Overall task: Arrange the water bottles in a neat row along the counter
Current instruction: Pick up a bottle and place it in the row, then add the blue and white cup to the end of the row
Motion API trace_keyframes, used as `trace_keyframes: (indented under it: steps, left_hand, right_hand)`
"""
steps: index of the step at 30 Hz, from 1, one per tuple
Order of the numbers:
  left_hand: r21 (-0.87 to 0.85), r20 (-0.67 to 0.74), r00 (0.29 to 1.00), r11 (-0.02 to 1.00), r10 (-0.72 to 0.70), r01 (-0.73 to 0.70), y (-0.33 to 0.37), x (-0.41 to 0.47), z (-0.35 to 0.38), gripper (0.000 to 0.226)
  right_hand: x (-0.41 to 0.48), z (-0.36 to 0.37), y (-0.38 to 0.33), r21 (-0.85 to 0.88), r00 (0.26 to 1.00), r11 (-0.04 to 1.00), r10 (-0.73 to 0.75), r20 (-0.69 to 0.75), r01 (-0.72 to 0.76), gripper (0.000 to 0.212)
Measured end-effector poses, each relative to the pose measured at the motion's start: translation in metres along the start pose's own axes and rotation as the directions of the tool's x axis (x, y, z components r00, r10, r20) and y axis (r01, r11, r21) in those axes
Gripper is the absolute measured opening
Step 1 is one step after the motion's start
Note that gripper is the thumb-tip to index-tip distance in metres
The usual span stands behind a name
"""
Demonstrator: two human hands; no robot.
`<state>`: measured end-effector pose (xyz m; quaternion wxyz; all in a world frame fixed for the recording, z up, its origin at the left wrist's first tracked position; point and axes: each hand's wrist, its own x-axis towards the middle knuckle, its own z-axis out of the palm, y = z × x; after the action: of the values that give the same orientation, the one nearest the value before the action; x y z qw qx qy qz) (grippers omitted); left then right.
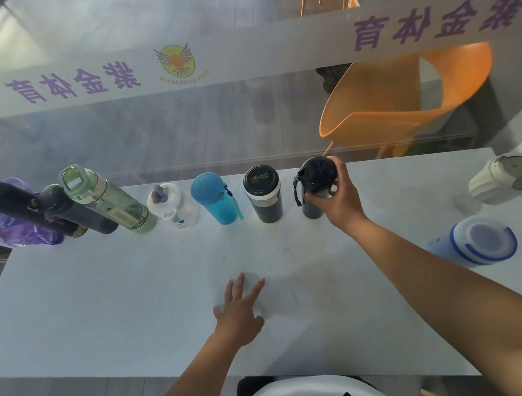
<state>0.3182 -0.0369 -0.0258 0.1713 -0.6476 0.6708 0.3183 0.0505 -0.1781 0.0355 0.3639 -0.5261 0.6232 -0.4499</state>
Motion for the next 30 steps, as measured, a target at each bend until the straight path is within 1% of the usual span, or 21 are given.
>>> trace_keyframes:
  steps: [2,6,8,11,15,17,20,22,24,25,26,28,29,30]
  left_hand:
    - [-0.036,-0.008,1.000,0.999,-0.007,0.006,-0.001,0.001,-0.001,0.077]
    - [-0.102,-0.031,0.998,0.994,-0.052,0.049,0.004,0.001,-0.002,0.076]
    - [-0.109,-0.058,0.998,0.994,-0.032,0.026,0.012,0.000,-0.002,0.077]
    - [-0.089,-0.087,0.996,0.995,0.028,-0.036,0.030,0.005,-0.005,0.077]
    - [-0.034,-0.098,0.988,0.992,0.119,-0.123,0.063,0.013,-0.005,0.077]
    - [-0.022,-0.086,0.984,0.987,0.158,-0.160,0.078,0.017,-0.003,0.076]
    - [0.012,-0.066,0.978,0.981,0.196,-0.196,0.098,0.024,0.002,0.077]
    - [0.031,-0.067,0.977,0.979,0.204,-0.203,0.110,0.028,0.004,0.078]
    - [0.043,-0.075,0.975,0.978,0.208,-0.205,0.121,0.031,0.007,0.078]
    - [0.047,-0.081,0.975,0.978,0.205,-0.202,0.126,0.033,0.008,0.079]
    - [0.050,-0.085,0.976,0.979,0.201,-0.197,0.129,0.034,0.010,0.079]
    - [0.053,-0.084,0.978,0.981,0.191,-0.187,0.135,0.035,0.012,0.081]
    - [0.057,-0.082,0.979,0.981,0.188,-0.183,0.136,0.035,0.014,0.081]
    - [0.067,-0.079,0.980,0.981,0.185,-0.180,0.137,0.035,0.016,0.081]
  right_hand:
    - [-0.001,0.000,0.003,-0.004,1.000,1.000,0.023,-0.003,-0.023,0.082]
    - [-0.018,-0.002,0.010,-0.004,0.993,0.993,0.114,-0.038,-0.115,0.100]
    - [-0.043,-0.008,0.009,0.018,0.984,0.987,0.163,-0.071,-0.163,0.100]
    - [-0.089,-0.024,0.003,-0.022,0.977,0.982,0.187,-0.102,-0.190,0.085]
    - [-0.145,-0.057,0.000,-0.152,0.978,0.980,0.100,-0.181,-0.129,0.057]
    - [-0.166,-0.074,0.002,-0.177,0.971,0.976,0.089,-0.221,-0.130,0.043]
    - [-0.192,-0.098,0.012,-0.160,0.937,0.968,0.134,-0.322,-0.193,0.028]
    - [-0.207,-0.116,0.020,-0.153,0.889,0.961,0.146,-0.433,-0.232,0.024]
    - [-0.215,-0.136,0.029,-0.195,0.824,0.951,0.092,-0.559,-0.239,0.033]
    - [-0.216,-0.146,0.032,-0.223,0.795,0.945,0.058,-0.604,-0.239,0.043]
    - [-0.214,-0.156,0.035,-0.244,0.781,0.940,0.036,-0.624,-0.238,0.055]
    - [-0.204,-0.173,0.041,-0.297,0.809,0.928,0.008,-0.588,-0.225,0.086]
    - [-0.197,-0.181,0.044,-0.328,0.834,0.922,-0.009,-0.552,-0.207,0.098]
    - [-0.189,-0.186,0.047,-0.349,0.856,0.918,-0.019,-0.516,-0.190,0.106]
